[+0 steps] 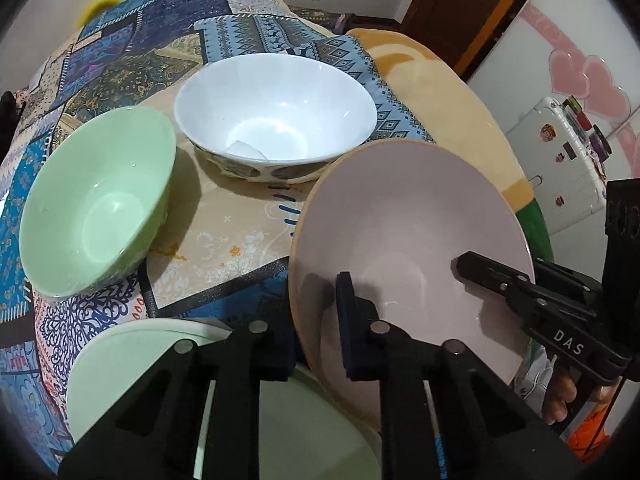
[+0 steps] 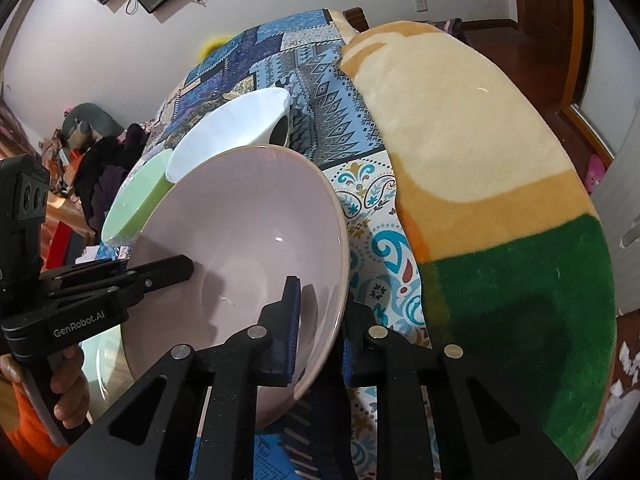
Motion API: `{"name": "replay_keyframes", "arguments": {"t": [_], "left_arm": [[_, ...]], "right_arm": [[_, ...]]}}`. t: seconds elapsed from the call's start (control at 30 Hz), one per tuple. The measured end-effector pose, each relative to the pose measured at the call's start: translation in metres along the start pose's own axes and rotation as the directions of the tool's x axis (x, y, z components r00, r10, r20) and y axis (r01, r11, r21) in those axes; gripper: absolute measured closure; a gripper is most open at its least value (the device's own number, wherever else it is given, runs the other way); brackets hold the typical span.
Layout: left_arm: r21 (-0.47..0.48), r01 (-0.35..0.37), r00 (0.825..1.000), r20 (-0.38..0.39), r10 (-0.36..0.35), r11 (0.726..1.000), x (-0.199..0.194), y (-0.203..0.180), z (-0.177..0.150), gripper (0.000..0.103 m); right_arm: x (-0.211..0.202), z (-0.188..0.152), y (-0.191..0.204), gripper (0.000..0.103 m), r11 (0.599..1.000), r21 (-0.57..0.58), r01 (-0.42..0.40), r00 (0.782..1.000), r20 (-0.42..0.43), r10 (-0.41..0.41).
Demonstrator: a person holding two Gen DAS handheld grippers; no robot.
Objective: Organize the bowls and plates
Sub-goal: 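Grasp the pale pink bowl rim with both tools and lift it, then carry the pale pink bowl with both tools toward the plate stack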
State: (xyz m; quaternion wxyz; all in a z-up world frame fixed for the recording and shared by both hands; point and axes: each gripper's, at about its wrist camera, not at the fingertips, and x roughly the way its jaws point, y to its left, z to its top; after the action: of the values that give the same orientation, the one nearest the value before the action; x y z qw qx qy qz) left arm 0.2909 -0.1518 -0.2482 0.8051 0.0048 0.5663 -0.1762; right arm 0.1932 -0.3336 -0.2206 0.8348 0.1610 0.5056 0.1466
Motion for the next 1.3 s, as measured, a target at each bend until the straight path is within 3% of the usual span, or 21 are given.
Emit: {"name": "replay_keyframes", "arguments": {"t": [0.33,0.7,1.3], "left_arm": [[0.005,0.009,1.0,0.002,-0.009,1.0,-0.015,-0.009,-0.006,0.087],[0.0,0.032,0.996,0.081,-0.032,0.999,-0.06,-0.016,-0.014,0.086],[-0.087,0.018,0.977,0.215,0.002,0.996,-0.145,0.036,-0.064,0.087]], "right_arm": [[-0.014,0.001,0.002,0.088,1.0,0.03,0.006,1.0,0.02,-0.007],[-0.042,0.005,0.026,0.088,1.0,-0.013,0.008,0.996,0.084,-0.007],[-0.048,-0.002,0.111,0.088,0.989,-0.145,-0.041,0.991,0.12,0.059]]}}
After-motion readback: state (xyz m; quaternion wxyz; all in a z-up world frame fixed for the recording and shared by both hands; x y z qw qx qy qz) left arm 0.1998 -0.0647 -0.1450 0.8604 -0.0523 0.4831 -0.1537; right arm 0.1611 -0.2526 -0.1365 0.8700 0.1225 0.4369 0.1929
